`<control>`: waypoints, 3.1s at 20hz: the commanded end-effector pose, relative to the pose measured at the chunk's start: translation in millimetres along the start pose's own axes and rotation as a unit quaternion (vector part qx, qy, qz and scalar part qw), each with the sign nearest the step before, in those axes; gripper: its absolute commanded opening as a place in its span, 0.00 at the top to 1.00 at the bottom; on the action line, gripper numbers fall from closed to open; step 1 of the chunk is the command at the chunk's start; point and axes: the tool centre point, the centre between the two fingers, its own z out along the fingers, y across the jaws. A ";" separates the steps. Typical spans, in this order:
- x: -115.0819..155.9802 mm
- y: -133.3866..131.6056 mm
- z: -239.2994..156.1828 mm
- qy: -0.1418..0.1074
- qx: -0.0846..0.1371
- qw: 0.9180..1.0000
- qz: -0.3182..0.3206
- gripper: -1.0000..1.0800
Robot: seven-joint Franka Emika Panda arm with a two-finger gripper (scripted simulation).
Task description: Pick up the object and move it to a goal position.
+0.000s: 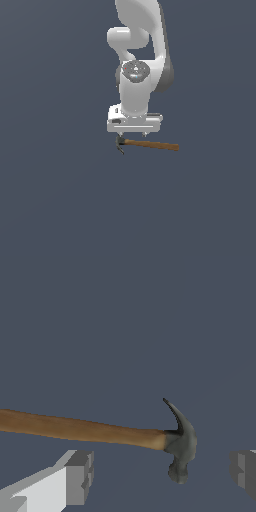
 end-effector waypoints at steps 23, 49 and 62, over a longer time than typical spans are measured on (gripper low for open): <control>-6.7 8.7 20.1 -0.020 0.003 0.999 -0.039 0.04; -9.9 -36.1 72.1 0.001 -0.012 0.909 -0.417 0.04; -14.3 -61.0 92.3 0.013 -0.016 0.821 -0.571 0.04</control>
